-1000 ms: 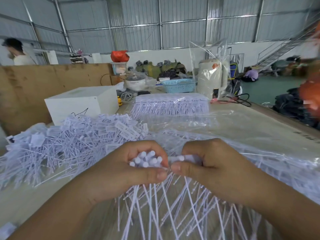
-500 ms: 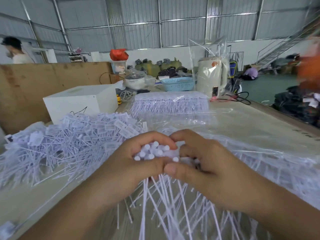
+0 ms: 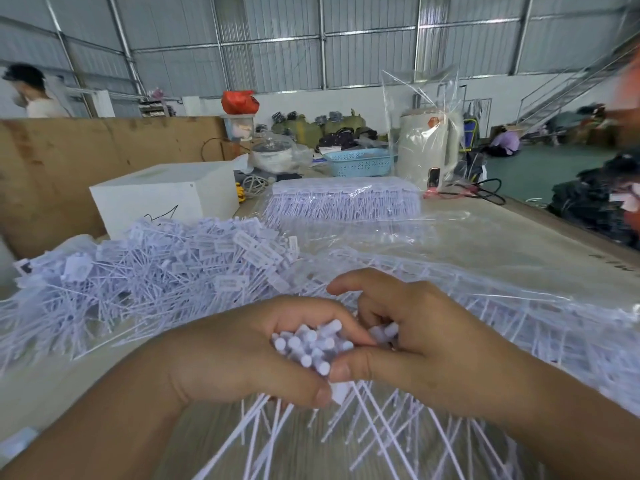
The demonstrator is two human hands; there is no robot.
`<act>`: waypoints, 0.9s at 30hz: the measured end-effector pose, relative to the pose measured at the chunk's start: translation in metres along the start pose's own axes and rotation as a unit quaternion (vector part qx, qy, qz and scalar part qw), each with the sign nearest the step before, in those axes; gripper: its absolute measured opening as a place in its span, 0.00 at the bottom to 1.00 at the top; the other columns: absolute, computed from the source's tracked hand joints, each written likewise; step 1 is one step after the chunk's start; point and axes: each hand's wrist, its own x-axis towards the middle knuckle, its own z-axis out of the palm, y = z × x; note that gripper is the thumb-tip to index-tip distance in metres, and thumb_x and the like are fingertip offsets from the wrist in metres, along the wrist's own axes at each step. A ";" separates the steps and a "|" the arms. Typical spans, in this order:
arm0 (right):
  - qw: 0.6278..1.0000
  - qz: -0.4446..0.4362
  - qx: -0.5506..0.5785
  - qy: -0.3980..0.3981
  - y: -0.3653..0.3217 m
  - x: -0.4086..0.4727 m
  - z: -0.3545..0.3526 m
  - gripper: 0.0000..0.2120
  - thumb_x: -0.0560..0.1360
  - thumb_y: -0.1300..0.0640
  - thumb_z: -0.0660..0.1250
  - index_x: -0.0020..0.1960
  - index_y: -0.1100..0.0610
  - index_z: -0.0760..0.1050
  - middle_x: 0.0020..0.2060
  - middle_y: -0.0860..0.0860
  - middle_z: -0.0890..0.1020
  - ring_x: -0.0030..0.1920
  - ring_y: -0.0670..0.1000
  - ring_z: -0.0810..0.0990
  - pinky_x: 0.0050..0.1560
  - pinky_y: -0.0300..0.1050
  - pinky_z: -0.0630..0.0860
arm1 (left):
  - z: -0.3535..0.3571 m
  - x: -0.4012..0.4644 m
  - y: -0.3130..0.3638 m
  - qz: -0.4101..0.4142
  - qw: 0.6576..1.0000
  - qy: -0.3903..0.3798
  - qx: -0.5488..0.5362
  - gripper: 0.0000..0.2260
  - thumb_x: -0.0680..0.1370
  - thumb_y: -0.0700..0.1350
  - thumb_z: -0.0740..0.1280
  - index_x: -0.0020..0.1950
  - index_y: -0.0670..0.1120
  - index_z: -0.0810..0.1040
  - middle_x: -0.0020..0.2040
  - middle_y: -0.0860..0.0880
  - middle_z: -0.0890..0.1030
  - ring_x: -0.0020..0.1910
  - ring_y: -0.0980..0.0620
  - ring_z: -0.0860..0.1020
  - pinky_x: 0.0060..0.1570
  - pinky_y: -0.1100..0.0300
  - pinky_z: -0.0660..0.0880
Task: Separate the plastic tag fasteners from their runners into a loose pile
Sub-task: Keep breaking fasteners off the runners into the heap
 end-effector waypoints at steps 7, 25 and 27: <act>0.997 0.053 0.027 -0.055 0.009 0.002 -0.011 0.23 0.67 0.30 0.67 0.48 0.49 0.77 0.35 0.50 0.79 0.35 0.52 0.78 0.38 0.54 0.74 | -0.004 0.000 -0.002 0.039 0.995 0.088 0.021 0.11 0.67 0.38 0.73 0.40 0.54 0.79 0.34 0.58 0.76 0.33 0.60 0.72 0.33 0.69 0.69; 0.972 0.105 0.011 0.212 0.002 0.010 0.006 0.25 0.67 0.35 0.67 0.29 0.52 0.60 0.23 0.44 0.66 0.24 0.45 0.61 0.28 0.39 0.63 | 0.027 0.027 -0.007 0.062 0.931 0.359 -0.017 0.09 0.62 0.44 0.70 0.40 0.55 0.78 0.32 0.56 0.75 0.34 0.55 0.73 0.38 0.58 0.69; 0.974 0.094 0.103 0.179 0.003 0.007 0.002 0.26 0.70 0.36 0.69 0.30 0.53 0.62 0.23 0.44 0.62 0.24 0.44 0.60 0.26 0.37 0.60 | 0.024 0.022 -0.005 0.071 0.944 0.321 -0.026 0.09 0.63 0.43 0.71 0.39 0.54 0.78 0.33 0.56 0.75 0.33 0.57 0.73 0.35 0.62 0.70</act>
